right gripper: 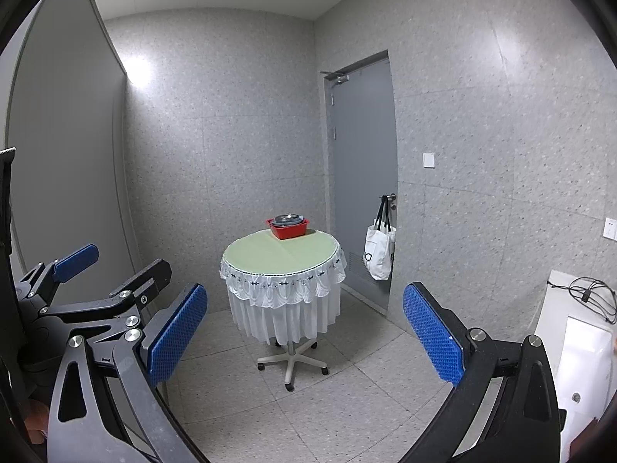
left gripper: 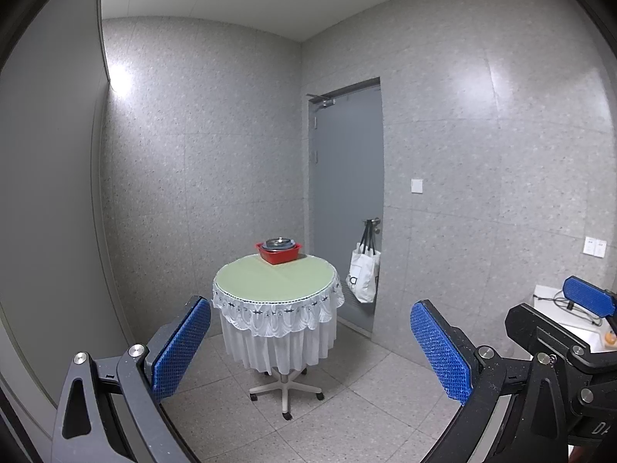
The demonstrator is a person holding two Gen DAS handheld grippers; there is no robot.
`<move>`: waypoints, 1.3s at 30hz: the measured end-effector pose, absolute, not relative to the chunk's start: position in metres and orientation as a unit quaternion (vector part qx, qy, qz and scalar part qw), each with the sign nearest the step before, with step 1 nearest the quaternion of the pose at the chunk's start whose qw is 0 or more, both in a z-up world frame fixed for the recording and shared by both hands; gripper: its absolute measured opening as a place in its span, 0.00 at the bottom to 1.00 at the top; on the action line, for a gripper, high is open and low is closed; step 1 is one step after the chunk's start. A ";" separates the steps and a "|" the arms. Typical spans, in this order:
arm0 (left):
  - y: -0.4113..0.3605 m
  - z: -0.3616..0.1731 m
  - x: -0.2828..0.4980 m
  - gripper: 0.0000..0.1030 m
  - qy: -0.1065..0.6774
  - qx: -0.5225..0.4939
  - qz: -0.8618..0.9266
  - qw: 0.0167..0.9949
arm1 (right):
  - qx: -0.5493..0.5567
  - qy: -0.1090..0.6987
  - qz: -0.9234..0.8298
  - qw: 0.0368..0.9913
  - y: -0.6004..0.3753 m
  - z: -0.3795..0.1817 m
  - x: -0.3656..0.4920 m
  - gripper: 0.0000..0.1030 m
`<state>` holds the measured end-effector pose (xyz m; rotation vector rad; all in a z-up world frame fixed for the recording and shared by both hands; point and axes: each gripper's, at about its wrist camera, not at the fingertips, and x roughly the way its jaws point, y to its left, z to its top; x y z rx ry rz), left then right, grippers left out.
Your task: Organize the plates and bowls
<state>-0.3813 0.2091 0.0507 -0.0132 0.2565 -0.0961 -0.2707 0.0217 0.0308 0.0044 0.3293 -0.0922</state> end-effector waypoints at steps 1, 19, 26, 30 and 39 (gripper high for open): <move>0.209 0.051 -0.381 1.00 0.128 -0.007 -0.048 0.991 | 0.002 0.164 -0.045 0.985 0.021 0.031 -0.270 1.00; 0.196 0.043 -0.364 1.00 0.128 -0.004 -0.036 0.991 | 0.006 0.167 -0.034 0.985 0.018 0.029 -0.258 1.00; 0.193 0.041 -0.362 1.00 0.126 -0.004 -0.034 0.991 | 0.006 0.168 -0.033 0.985 0.016 0.028 -0.257 1.00; 0.190 0.037 -0.361 1.00 0.123 -0.005 -0.030 0.992 | 0.006 0.168 -0.033 0.985 0.018 0.028 -0.253 1.00; 0.184 0.031 -0.346 1.00 0.130 -0.005 -0.030 0.991 | 0.008 0.170 -0.031 0.985 0.020 0.024 -0.239 1.00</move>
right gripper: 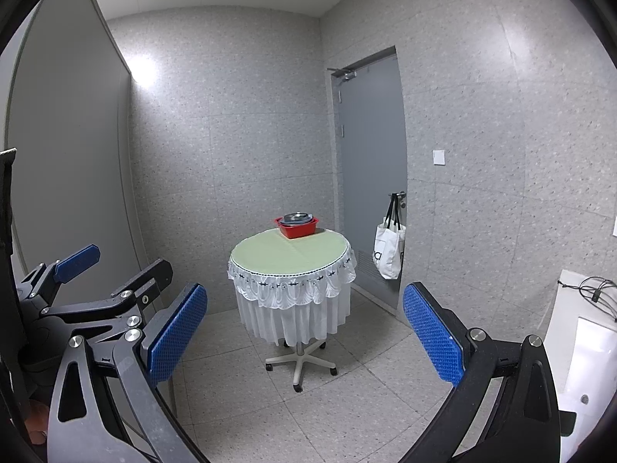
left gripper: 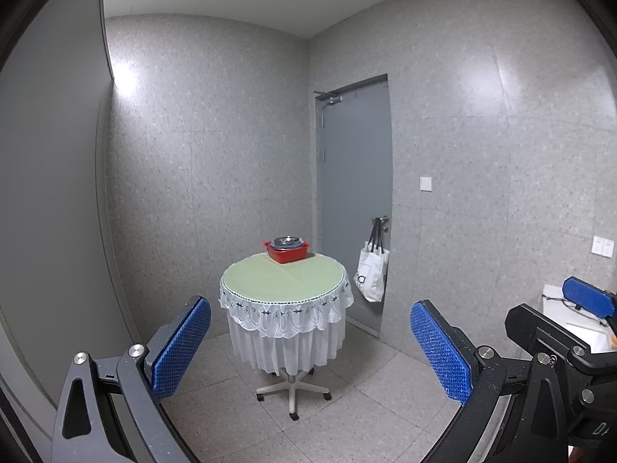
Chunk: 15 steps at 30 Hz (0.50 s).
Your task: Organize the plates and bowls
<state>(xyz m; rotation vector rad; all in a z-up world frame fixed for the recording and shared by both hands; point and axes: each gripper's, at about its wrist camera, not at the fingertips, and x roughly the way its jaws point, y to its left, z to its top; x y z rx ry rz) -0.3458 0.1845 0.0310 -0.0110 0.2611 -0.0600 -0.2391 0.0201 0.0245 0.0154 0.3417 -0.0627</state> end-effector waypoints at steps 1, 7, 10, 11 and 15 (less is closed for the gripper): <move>0.184 0.031 -0.345 1.00 0.130 -0.005 -0.030 0.991 | 0.008 0.171 -0.031 0.985 0.020 0.024 -0.238 1.00; 0.184 0.028 -0.333 1.00 0.127 -0.003 -0.026 0.992 | 0.010 0.174 -0.032 0.984 0.021 0.021 -0.226 1.00; 0.187 0.027 -0.327 1.00 0.127 -0.002 -0.027 0.991 | 0.010 0.174 -0.033 0.984 0.024 0.021 -0.220 1.00; 0.187 0.027 -0.324 1.00 0.128 -0.003 -0.027 0.991 | 0.010 0.175 -0.033 0.984 0.024 0.020 -0.219 1.00; 0.190 0.026 -0.309 1.00 0.131 -0.004 -0.027 0.991 | 0.010 0.177 -0.034 0.984 0.025 0.019 -0.211 1.00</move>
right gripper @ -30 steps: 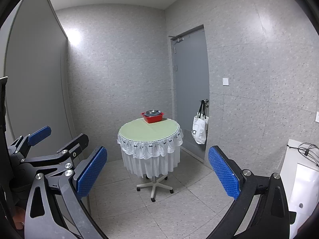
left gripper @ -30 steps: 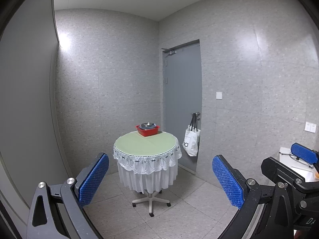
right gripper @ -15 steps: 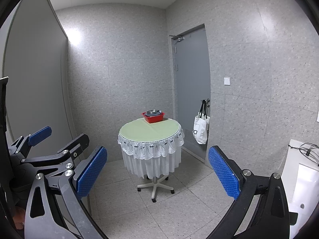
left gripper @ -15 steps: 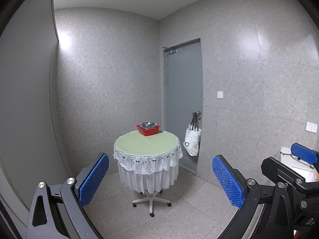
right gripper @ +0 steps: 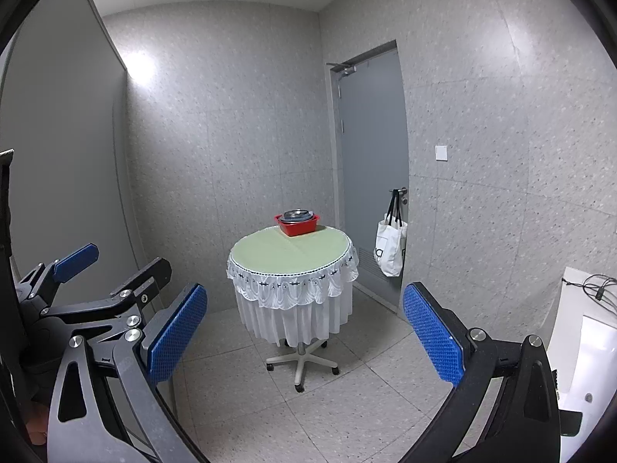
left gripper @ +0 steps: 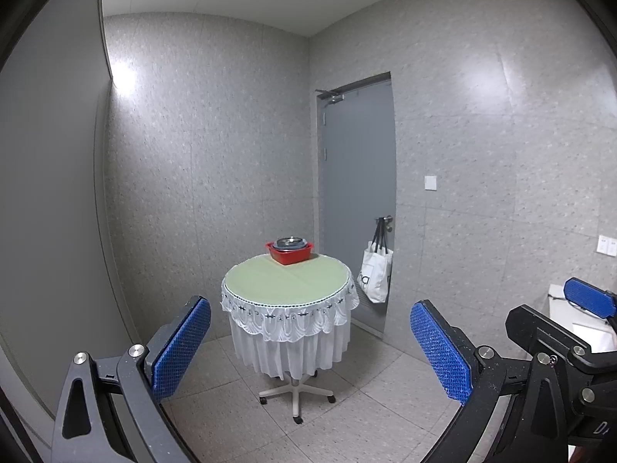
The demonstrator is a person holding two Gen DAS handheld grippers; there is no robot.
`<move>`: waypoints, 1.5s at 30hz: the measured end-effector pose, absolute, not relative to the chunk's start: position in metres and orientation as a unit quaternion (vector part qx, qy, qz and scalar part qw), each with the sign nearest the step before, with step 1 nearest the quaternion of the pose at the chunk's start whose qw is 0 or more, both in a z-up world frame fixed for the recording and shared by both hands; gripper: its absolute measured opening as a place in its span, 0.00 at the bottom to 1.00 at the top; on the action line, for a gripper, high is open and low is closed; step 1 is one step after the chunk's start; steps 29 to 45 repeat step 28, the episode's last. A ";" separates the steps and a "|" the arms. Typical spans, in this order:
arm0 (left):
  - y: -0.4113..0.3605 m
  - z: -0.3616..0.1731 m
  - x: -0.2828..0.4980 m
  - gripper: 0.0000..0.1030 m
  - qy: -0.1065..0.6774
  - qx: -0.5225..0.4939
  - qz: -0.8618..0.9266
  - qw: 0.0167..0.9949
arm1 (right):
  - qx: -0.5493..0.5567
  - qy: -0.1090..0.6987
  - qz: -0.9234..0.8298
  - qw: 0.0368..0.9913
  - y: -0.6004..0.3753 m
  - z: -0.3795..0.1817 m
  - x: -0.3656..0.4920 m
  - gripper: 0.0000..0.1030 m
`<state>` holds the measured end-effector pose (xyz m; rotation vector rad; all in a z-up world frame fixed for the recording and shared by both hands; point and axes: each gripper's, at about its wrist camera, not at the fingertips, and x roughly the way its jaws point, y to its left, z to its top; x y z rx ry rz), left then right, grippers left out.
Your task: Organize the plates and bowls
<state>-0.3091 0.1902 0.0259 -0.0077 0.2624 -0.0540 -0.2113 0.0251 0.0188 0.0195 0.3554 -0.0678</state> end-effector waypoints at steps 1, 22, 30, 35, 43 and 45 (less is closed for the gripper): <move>0.191 0.025 -0.306 1.00 0.131 -0.004 -0.027 0.991 | 0.010 0.177 -0.033 0.984 0.025 0.019 -0.212 1.00; 0.220 0.017 -0.249 1.00 0.131 -0.004 -0.030 0.991 | 0.009 0.184 -0.044 0.982 0.037 0.014 -0.172 1.00; 0.230 0.017 -0.229 1.00 0.130 0.001 -0.031 0.991 | 0.014 0.185 -0.049 0.981 0.041 0.012 -0.156 1.00; 0.230 0.017 -0.229 1.00 0.130 0.001 -0.031 0.991 | 0.014 0.185 -0.049 0.981 0.041 0.012 -0.156 1.00; 0.230 0.017 -0.229 1.00 0.130 0.001 -0.031 0.991 | 0.014 0.185 -0.049 0.981 0.041 0.012 -0.156 1.00; 0.230 0.017 -0.229 1.00 0.130 0.001 -0.031 0.991 | 0.014 0.185 -0.049 0.981 0.041 0.012 -0.156 1.00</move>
